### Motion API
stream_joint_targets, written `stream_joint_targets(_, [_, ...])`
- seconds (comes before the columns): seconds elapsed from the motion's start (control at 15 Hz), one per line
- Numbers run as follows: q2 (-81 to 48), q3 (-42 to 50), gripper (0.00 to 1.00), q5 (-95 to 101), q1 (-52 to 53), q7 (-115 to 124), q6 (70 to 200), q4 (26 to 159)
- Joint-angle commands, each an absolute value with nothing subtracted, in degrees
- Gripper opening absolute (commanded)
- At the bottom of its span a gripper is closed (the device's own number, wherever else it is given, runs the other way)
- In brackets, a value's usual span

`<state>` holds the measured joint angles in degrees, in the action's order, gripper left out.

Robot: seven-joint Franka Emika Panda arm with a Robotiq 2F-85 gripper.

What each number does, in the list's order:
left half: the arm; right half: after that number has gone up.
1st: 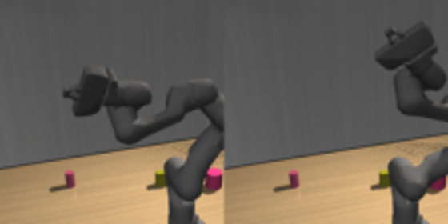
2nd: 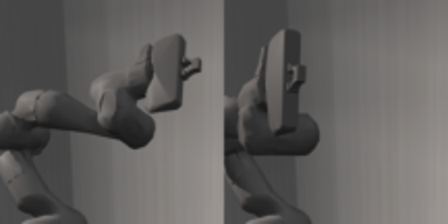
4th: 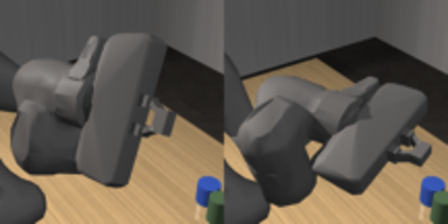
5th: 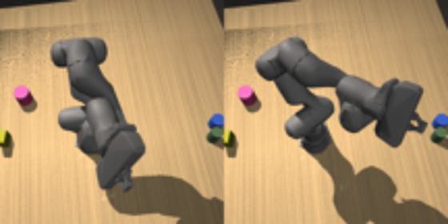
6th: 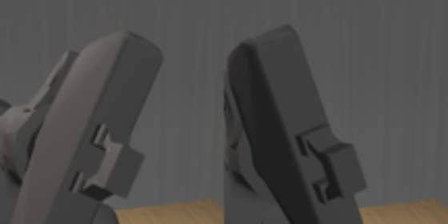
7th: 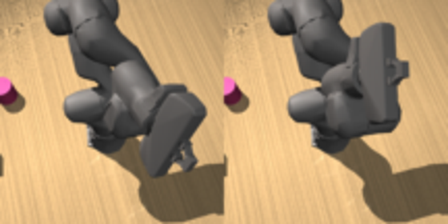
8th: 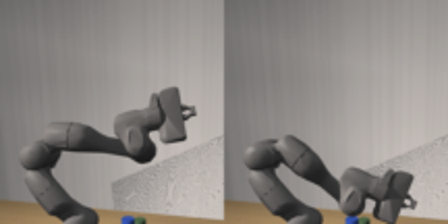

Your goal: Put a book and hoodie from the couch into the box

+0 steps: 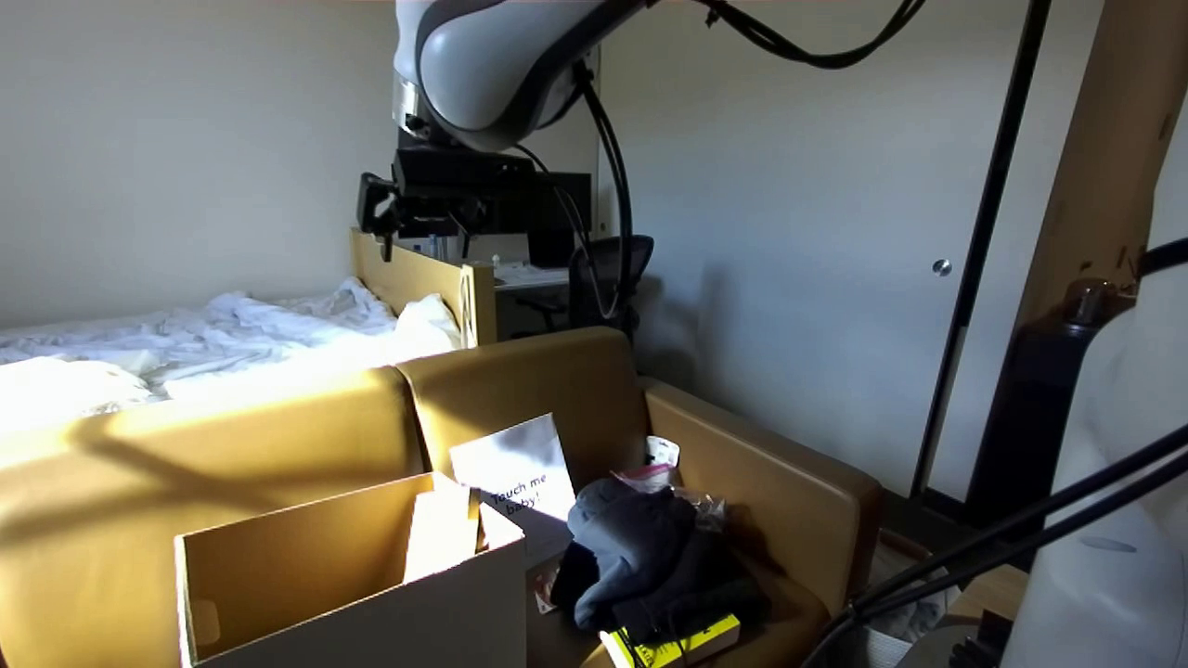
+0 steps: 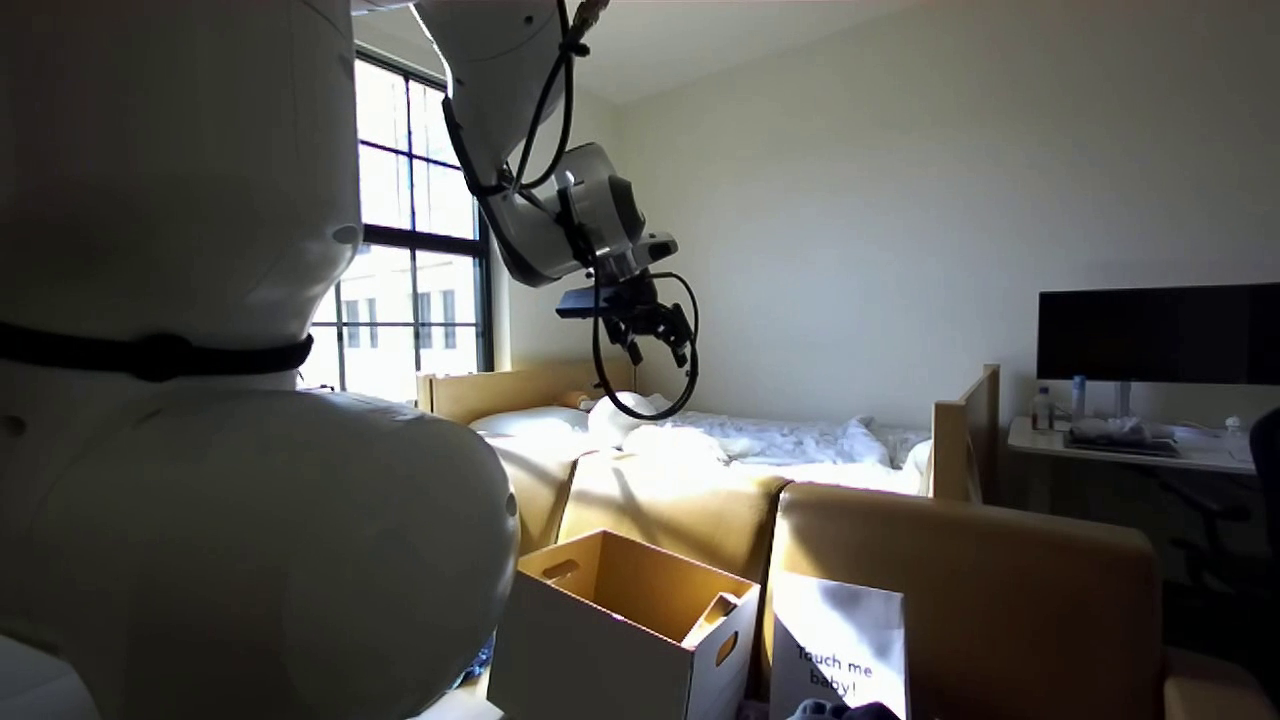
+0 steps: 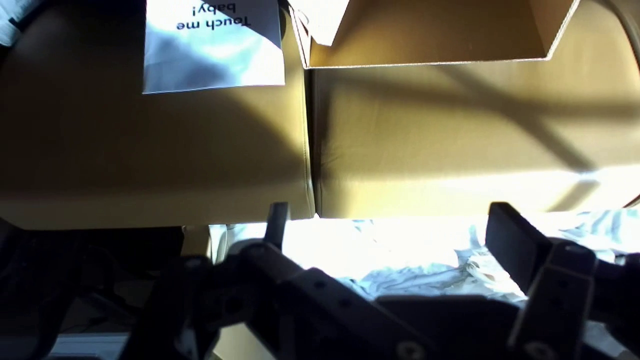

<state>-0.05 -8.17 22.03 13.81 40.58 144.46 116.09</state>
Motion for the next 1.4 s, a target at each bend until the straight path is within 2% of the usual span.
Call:
stream_joint_targets(0.0, [1.88,-7.60,1.00,19.46,10.89,37.62,147.81,122.39])
stream_joint_targets(0.27, [-3.68,-6.27,1.00,6.13,8.53,21.93,163.07,131.02])
stream_joint_targets(0.4, [-7.78,-3.86,1.00,6.70,5.81,17.12,171.91,132.76])
stream_joint_targets(0.6, [-16.20,-2.80,1.00,4.11,0.73,17.63,186.75,130.70])
stream_joint_targets(0.67, [-19.06,-5.45,1.00,2.34,-3.55,17.11,191.26,130.01])
stream_joint_targets(0.87, [-25.70,-13.45,1.00,5.80,-17.53,23.63,194.62,124.30])
stream_joint_targets(1.0, [-32.90,-21.13,1.00,9.74,-26.92,25.34,191.52,118.00])
stream_joint_targets(1.07, [-26.60,-15.04,1.00,6.78,-20.19,22.95,192.40,123.73])
stream_joint_targets(1.33, [-28.76,-15.65,1.00,7.52,-21.32,22.93,192.34,121.89])
